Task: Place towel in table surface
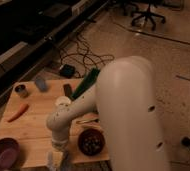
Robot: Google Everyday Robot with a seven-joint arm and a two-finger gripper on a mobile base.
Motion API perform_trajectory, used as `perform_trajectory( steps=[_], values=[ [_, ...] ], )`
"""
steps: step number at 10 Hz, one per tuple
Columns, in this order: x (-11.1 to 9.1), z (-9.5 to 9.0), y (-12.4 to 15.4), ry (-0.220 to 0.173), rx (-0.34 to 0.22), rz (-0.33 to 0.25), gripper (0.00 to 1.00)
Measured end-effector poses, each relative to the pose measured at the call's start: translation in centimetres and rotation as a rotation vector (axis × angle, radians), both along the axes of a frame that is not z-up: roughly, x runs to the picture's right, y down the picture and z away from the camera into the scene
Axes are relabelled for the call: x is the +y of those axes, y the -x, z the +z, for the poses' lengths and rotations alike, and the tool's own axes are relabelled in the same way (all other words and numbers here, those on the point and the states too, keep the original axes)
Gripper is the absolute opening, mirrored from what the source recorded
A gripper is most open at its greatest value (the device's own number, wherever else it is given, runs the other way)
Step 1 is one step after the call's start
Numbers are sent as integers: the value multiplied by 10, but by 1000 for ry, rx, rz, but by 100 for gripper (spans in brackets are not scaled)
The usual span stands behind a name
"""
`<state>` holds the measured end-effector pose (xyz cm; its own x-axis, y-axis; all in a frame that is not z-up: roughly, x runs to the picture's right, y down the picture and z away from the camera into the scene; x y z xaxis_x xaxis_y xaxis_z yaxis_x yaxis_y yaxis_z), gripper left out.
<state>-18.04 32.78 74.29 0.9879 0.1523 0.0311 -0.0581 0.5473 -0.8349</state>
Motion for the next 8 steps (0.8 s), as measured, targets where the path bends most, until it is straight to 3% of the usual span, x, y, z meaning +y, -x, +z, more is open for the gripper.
perform_trajectory(
  steps=[2, 8],
  values=[
    [-2, 2, -1, -2, 1, -1, 65],
    [-5, 3, 0, 6, 11, -27, 5]
  ],
)
